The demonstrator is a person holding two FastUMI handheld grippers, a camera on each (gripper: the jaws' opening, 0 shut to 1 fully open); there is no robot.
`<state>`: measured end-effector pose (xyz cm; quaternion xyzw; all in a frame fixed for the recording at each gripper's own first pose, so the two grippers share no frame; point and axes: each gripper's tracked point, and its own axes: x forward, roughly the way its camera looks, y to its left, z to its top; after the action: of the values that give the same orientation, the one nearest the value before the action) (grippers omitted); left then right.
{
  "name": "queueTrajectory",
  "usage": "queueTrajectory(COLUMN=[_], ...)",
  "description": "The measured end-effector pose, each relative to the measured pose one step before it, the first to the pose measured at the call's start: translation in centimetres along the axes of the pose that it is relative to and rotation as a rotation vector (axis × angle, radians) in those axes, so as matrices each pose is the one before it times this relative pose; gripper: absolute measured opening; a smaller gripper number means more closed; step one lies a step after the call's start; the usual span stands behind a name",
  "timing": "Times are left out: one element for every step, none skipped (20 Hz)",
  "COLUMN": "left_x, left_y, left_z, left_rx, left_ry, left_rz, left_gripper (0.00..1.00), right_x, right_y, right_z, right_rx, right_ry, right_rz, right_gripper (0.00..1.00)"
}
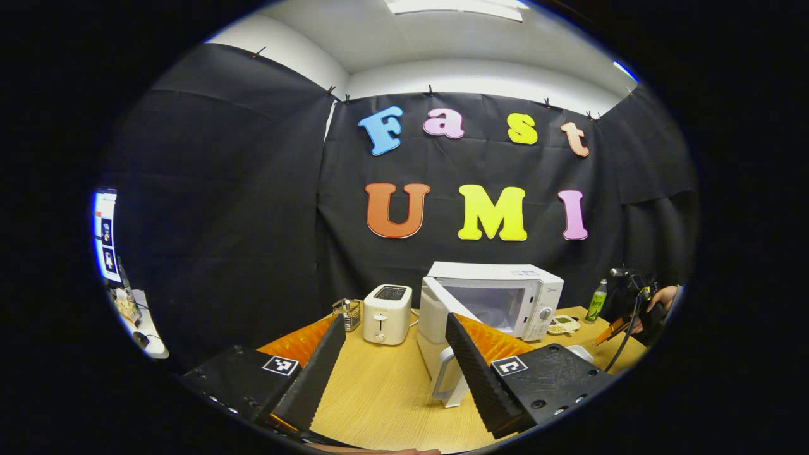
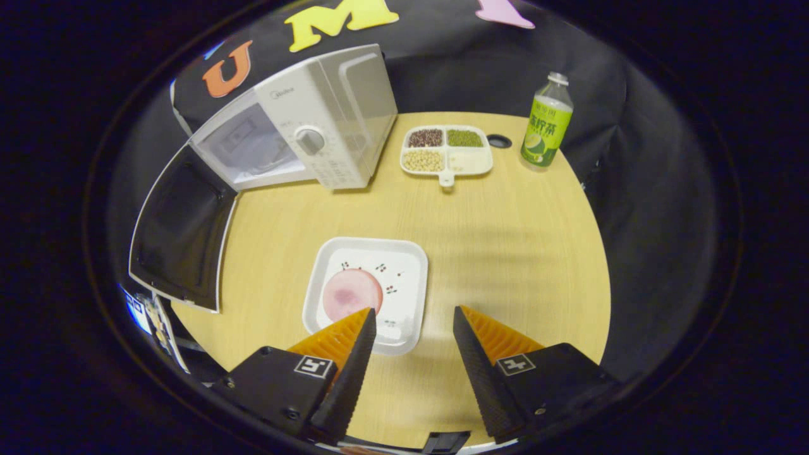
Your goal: Open the microwave oven with the left hand, put the food in, and close the microwave oven.
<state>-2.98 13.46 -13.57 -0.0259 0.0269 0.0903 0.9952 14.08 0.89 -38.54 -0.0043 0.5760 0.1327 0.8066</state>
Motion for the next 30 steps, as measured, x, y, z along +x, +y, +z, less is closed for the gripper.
queueTrajectory(left_x=[0.191, 0.354, 0.295, 0.261, 0.267, 0.231, 0.419, 0.328, 0.17, 0.167, 0.166, 0.043, -0.102, 0.1, 0.082, -0.018, 0.002, -0.001, -0.086, -0.018, -0.068, 0.043, -0.04, -0.093, -0.029, 0.019, -0.002, -0.041, 0.002, -0.079], left_y=[-0.2, -0.229, -0.322, -0.486, -0.609, -0.456, -0.357, -0.639, -0.56, -0.461, -0.518, -0.501, -0.213, -0.252, -0.317, -0.135, -0.28, -0.289, -0.15, -0.145, 0.092, -0.005, -0.056, -0.097, -0.084, 0.039, 0.062, -0.067, -0.066, -0.182], left_z=[0.558, 0.269, 0.214, 0.021, -0.169, -0.222, 0.033, 0.048, -0.06, -0.155, 0.286, 0.366, 0.25, 0.233, 0.139, 0.064, -0.032, -0.259, -0.07, -0.163, -0.094, -0.174, -0.153, -0.093, -0.174, -0.2, -0.071, 0.024, -0.059, 0.018], left_rx=[-0.0009, -0.00374, -0.00555, -0.00704, -0.00319, 0.00349, 0.01005, 0.0121, 0.0115, 0.01132, 0.00953, 0.00776, 0.0064, 0.00279, -0.00055, -0.00292, -0.00401, 0.00021, 0.0029, 0.00361, 0.00411, 0.00364, 0.00191, -0.00026, -0.00162, -0.0036, -0.0046, -0.00527, -0.00369, -0.0006], left_ry=[-0.01034, -0.01003, -0.00411, 0.00417, 0.00562, 0.00488, 0.00063, 0.00021, 0.00373, 0.00041, -0.0047, -0.00983, -0.00906, -0.01106, -0.00572, -0.00559, -0.00137, 0.00237, 0.00144, 0.00156, -0.00156, 0.00002, 0.00063, 0.00051, 0.00277, 0.00403, 0.00119, 0.00079, 0.00277, 0.0022], left_rz=[-0.00002, 0.00112, 0.00023, -0.00563, -0.01126, -0.01119, -0.0054, -0.00963, -0.01, -0.00486, -0.0089, -0.00962, -0.00503, -0.00356, -0.00418, -0.00211, -0.00704, -0.01145, -0.00938, -0.00459, -0.00105, -0.00048, -0.00421, -0.00766, -0.00826, -0.00444, -0.00605, -0.0093, -0.01306, -0.01205], left_gripper=[0.95, 0.95, 0.95, 0.94, 0.94, 0.95, 0.95, 0.95, 0.95, 0.95, 0.95, 0.95, 0.95, 0.95, 0.95, 0.94, 0.94, 0.94, 0.94, 0.94, 0.94, 0.94, 0.94, 0.94, 0.94, 0.94, 0.94, 0.95, 0.95, 0.94], right_x=[1.085, 0.967, 0.917, 0.908, 0.751, 0.819, 0.618, -0.387, 0.466, 0.789, -0.555, -0.072, 0.025, -0.054, 0.057, 0.066, 0.122, -0.078, -0.186, -0.061, -0.282, -0.184, -0.096, -0.141, -0.064, -0.192, 0.04, 0.111, 0.167, 0.201], right_y=[-0.021, 0.108, -0.049, -0.27, -0.266, -0.017, 0.619, 0.453, 0.577, 0.103, 0.034, 0.115, 0.019, -0.096, 0.253, 0.337, 0.212, 0.283, 0.146, 0.256, 0.398, 0.581, 0.737, 0.899, 0.857, 1.049, 0.799, 1.136, 1.362, 1.032], right_z=[-0.181, -0.063, -0.101, 0.056, -0.003, 0.079, -0.294, 0.573, -0.367, -0.108, -0.042, 0.019, -0.109, -0.262, -0.198, -0.119, -0.068, 0.041, 0.045, -0.001, -0.12, 0.035, 0.067, -0.098, -0.007, -0.203, -0.032, 0.016, 0.128, 0.105], right_rx=[0.01213, 0.00878, 0.00397, 0.0042, 0.00569, 0.00556, 0.0104, 0.02418, 0.03579, 0.02242, 0.00464, 0.02843, 0.01702, 0.01084, 0.01355, 0.00642, 0.0061, -0.00047, -0.00152, -0.00383, 0.00254, 0.00554, -0.00107, -0.00505, -0.00094, -0.00191, -0.00256, -0.00326, 0.00362, 0.00211], right_ry=[0.04188, 0.03803, 0.02975, 0.02341, 0.01782, 0.02294, 0.03076, 0.01492, 0.03449, 0.00755, 0.00739, 0.00478, 0.00295, 0.00681, 0.00637, 0.00134, -0.00708, -0.0091, -0.01277, -0.0102, -0.0076, -0.0099, -0.01159, -0.00742, -0.00618, -0.00572, -0.00896, -0.00992, -0.01232, -0.00997], right_rz=[0.0141, 0.01764, 0.01286, 0.00092, 0.00022, 0.01282, 0.03989, 0.04565, 0.05392, 0.02992, 0.02639, 0.02085, 0.01676, 0.00907, 0.00821, 0.01112, 0.01102, 0.0081, 0.0086, 0.00958, 0.00778, 0.00897, 0.01162, 0.01472, 0.01349, 0.01182, 0.00565, 0.00848, 0.00788, 0.00744], right_gripper=[0.78, 0.72, 0.69, 0.64, 0.63, 0.5, 0.47, 0.31, 0.2, 0.1, 0.04, 0.04, 0.04, 0.0, 0.04, 0.04, 0.04, 0.04, 0.04, 0.0, 0.04, 0.04, 0.04, 0.04, 0.04, 0.0, 0.04, 0.0, 0.04, 0.0])
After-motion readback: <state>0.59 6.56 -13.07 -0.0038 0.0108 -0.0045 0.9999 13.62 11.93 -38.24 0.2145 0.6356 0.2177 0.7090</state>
